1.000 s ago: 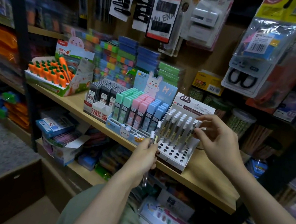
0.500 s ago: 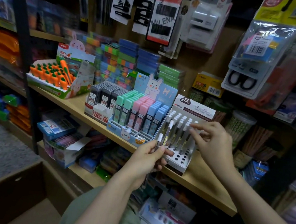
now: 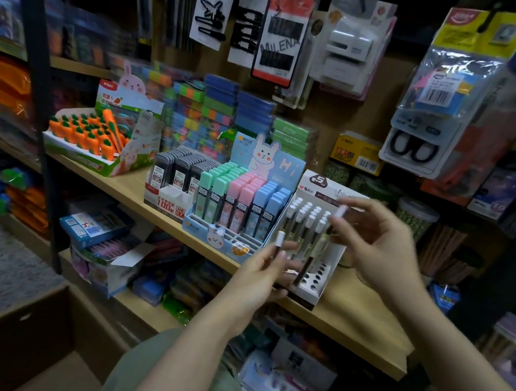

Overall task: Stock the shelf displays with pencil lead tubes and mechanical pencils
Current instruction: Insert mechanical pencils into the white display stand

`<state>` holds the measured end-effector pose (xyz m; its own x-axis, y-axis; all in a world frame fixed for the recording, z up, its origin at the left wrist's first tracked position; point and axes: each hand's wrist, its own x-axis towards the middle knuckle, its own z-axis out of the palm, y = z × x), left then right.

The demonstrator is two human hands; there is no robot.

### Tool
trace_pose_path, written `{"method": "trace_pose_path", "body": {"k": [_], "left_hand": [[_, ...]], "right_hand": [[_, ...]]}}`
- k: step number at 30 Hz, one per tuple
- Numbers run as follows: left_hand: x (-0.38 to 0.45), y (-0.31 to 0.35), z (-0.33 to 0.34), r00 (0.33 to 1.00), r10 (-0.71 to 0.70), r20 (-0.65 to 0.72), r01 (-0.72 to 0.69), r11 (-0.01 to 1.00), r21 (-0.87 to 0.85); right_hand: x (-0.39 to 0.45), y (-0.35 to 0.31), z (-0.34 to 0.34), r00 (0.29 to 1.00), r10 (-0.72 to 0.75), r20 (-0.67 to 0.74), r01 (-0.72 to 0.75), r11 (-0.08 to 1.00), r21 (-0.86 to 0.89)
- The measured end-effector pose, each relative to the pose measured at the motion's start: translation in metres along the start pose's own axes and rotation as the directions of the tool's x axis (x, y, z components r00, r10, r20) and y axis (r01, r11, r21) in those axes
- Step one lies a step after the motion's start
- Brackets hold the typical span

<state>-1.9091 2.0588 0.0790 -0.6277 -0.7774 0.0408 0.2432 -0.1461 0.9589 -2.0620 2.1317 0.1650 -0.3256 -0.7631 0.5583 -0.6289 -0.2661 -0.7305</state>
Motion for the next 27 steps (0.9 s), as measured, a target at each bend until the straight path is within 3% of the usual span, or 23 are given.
{"method": "trace_pose_path", "body": {"k": [3, 5, 9, 13, 19, 27], "left_hand": [[0.003, 0.001, -0.008, 0.979, 0.093, -0.183, -0.082, 0.994, 0.067], [0.003, 0.003, -0.008, 0.980, 0.086, -0.180, -0.079, 0.996, 0.043], [0.004, 0.000, -0.003, 0.988, 0.016, -0.153, -0.011, 0.999, 0.035], [0.004, -0.004, -0.003, 0.995, 0.012, -0.102, 0.005, 0.985, 0.170], [0.003, -0.001, -0.005, 0.998, 0.024, -0.050, -0.022, 0.999, 0.038], [0.006, -0.004, -0.005, 0.994, 0.018, -0.105, -0.011, 0.998, 0.063]], "right_hand": [[0.012, 0.001, -0.024, 0.991, -0.099, -0.085, 0.081, 0.978, -0.192], [0.017, 0.005, -0.030, 0.983, -0.153, -0.102, 0.113, 0.940, -0.322], [0.020, 0.021, -0.020, 0.980, -0.183, -0.076, 0.138, 0.905, -0.402], [0.018, 0.041, -0.010, 0.975, -0.212, -0.074, 0.159, 0.885, -0.437], [0.016, 0.051, -0.009, 0.973, -0.209, -0.097, 0.146, 0.886, -0.440], [0.024, 0.046, -0.013, 0.982, -0.156, -0.110, 0.090, 0.888, -0.450]]}}
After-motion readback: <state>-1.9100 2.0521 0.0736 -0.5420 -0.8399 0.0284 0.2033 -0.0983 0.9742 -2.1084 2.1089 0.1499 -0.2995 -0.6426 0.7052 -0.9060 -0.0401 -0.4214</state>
